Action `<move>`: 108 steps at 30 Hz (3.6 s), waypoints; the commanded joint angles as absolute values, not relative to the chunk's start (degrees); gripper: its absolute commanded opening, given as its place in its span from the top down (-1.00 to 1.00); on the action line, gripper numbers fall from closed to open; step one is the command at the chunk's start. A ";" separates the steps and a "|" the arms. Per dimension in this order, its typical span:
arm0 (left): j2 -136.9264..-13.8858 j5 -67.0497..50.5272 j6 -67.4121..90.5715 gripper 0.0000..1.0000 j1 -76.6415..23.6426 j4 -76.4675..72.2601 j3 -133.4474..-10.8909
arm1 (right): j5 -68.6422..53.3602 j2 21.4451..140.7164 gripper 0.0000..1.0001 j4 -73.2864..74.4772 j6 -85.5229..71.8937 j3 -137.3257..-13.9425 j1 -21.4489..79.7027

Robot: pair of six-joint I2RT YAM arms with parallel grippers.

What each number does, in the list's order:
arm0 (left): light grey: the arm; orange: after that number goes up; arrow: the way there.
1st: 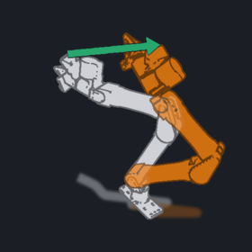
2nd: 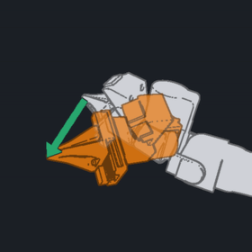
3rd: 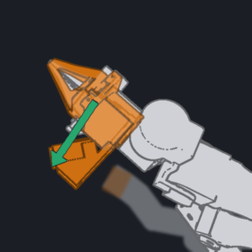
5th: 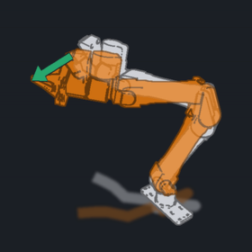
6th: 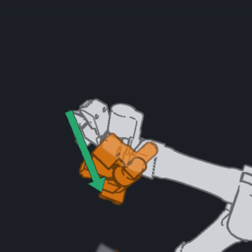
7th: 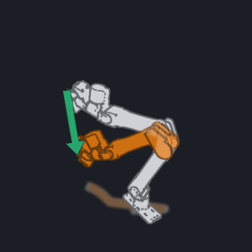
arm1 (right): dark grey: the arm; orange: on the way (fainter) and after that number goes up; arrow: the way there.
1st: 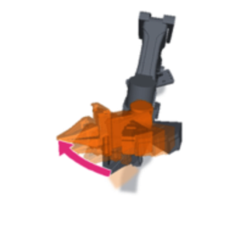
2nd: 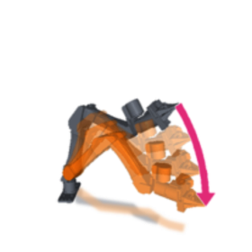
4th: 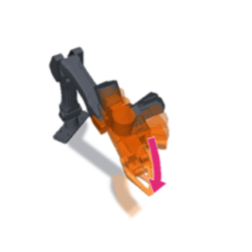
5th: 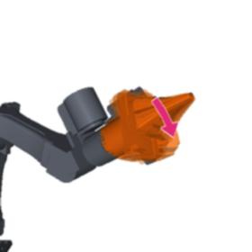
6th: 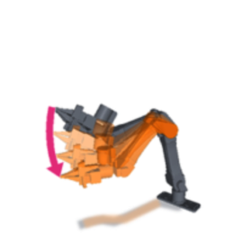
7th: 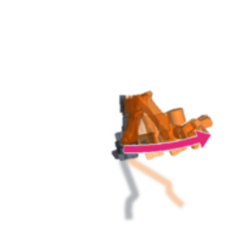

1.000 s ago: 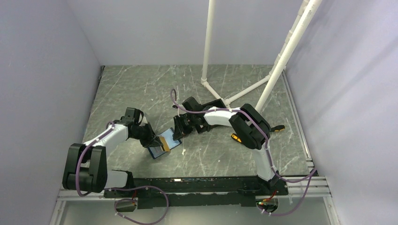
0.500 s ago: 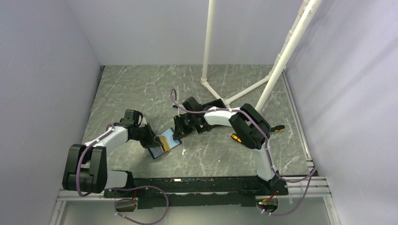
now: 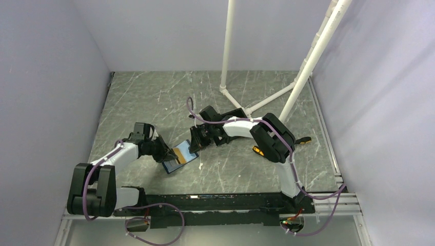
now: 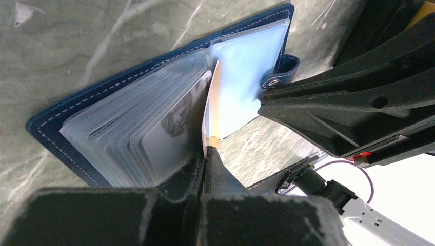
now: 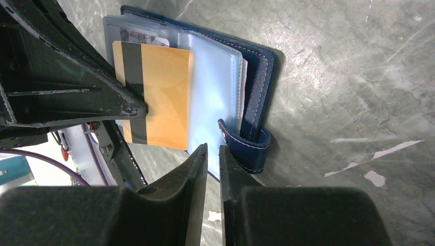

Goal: Put the credit cards into the card holder
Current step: Insert the credit card into the card holder.

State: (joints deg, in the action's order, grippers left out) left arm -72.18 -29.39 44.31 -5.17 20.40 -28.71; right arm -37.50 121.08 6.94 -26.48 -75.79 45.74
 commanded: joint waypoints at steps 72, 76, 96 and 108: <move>-69.11 -17.42 50.27 0.27 -4.75 31.53 -28.17 | -35.50 124.05 0.72 8.15 -23.82 -77.69 46.41; -69.67 -17.98 50.70 0.58 -4.75 29.46 -27.55 | -35.60 124.06 0.73 8.19 -23.77 -77.78 46.45; -70.10 -8.47 43.35 1.00 -5.17 29.57 -29.66 | -35.72 124.13 0.73 8.41 -23.73 -77.92 46.54; -70.72 -8.83 44.72 1.00 -8.93 24.99 -28.54 | -36.20 124.64 0.74 8.32 -23.98 -78.30 46.49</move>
